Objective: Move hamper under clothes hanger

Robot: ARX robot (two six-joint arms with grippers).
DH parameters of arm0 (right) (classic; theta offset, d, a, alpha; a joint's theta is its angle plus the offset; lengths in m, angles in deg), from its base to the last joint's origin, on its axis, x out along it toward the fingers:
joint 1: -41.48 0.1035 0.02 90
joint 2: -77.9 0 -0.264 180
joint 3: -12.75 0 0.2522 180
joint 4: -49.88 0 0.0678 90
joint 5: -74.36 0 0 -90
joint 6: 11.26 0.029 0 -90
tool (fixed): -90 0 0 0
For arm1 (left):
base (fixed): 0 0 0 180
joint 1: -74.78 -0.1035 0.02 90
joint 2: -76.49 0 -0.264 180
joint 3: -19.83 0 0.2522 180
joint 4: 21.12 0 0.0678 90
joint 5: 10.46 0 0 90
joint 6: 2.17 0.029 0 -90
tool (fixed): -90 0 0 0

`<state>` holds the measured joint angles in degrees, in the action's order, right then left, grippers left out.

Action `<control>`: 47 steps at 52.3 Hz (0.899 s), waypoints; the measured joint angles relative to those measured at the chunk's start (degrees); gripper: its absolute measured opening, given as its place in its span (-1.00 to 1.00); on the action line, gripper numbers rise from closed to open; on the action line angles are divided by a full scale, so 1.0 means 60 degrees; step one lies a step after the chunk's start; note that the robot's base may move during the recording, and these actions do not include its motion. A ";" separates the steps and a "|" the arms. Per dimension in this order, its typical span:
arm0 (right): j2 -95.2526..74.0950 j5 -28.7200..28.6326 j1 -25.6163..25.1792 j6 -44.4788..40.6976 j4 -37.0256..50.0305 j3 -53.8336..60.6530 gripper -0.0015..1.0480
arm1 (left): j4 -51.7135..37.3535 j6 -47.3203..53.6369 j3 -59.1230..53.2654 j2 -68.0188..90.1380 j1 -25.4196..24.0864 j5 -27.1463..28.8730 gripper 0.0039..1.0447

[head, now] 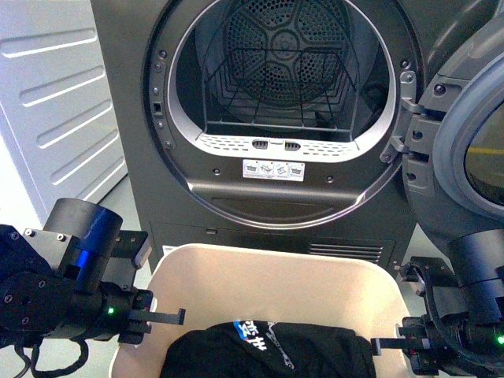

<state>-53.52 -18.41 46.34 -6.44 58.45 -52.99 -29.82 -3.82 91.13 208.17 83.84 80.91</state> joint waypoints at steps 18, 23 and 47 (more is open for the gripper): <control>0.0000 0.0018 0.0000 -0.0004 0.0011 0.0004 -0.94 | 0.0000 0.0000 0.0000 0.0000 0.0000 0.0000 -0.93; 0.0000 0.0022 0.0000 -0.0004 0.0011 0.0004 -0.94 | 0.0000 0.0000 0.0000 0.0000 0.0000 -0.0004 -0.93; 0.0000 -0.0062 0.0182 0.0051 0.0036 0.0004 -0.94 | 0.0000 0.0007 -0.0025 -0.0004 -0.0157 0.0029 -0.93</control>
<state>-53.52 -18.78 47.44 -6.13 58.66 -52.97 -29.82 -3.78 90.98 208.15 82.90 81.08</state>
